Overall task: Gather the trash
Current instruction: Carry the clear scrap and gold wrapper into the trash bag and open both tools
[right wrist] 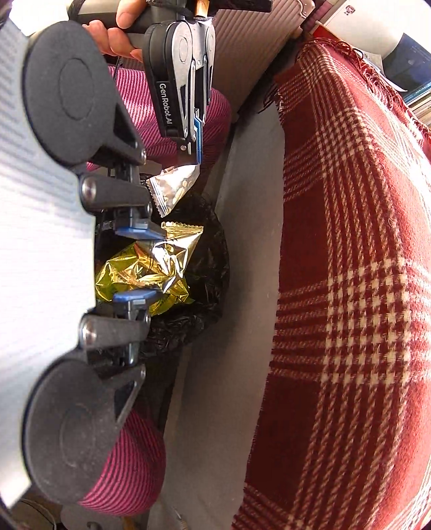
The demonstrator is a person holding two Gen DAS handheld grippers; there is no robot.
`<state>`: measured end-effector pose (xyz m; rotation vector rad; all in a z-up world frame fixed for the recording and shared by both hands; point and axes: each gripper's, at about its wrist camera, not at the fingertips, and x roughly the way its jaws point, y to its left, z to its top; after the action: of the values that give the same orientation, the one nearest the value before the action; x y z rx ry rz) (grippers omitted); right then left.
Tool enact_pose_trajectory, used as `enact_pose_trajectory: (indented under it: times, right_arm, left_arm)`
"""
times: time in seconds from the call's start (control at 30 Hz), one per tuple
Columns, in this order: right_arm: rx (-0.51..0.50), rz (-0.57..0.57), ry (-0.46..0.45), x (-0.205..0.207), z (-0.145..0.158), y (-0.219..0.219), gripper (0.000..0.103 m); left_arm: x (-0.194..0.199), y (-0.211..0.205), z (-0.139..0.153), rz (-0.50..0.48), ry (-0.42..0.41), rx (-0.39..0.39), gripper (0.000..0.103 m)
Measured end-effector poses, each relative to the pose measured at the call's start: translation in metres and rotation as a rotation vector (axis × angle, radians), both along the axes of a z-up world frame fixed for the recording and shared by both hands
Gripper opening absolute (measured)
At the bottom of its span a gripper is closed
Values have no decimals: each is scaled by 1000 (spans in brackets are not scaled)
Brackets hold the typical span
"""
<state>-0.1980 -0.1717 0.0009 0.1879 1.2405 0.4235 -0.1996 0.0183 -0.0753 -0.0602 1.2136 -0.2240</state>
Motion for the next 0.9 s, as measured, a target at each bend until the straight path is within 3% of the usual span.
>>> enact_pose_trajectory:
  times: [0.3, 0.4, 0.5, 0.9]
  right_arm:
    - [-5, 13, 14, 4, -5, 5, 41]
    - [-7, 17, 15, 5, -6, 7, 47]
    - [-7, 21, 15, 5, -6, 7, 55]
    - [-3, 25, 23, 7, -9, 8, 61]
  left_arm:
    - [2, -3, -5, -14, 17, 6, 12]
    - [2, -4, -7, -16, 22, 16, 13]
    - [2, -6, -8, -19, 25, 20, 19]
    - [0, -9, -7, -31, 23, 46, 48]
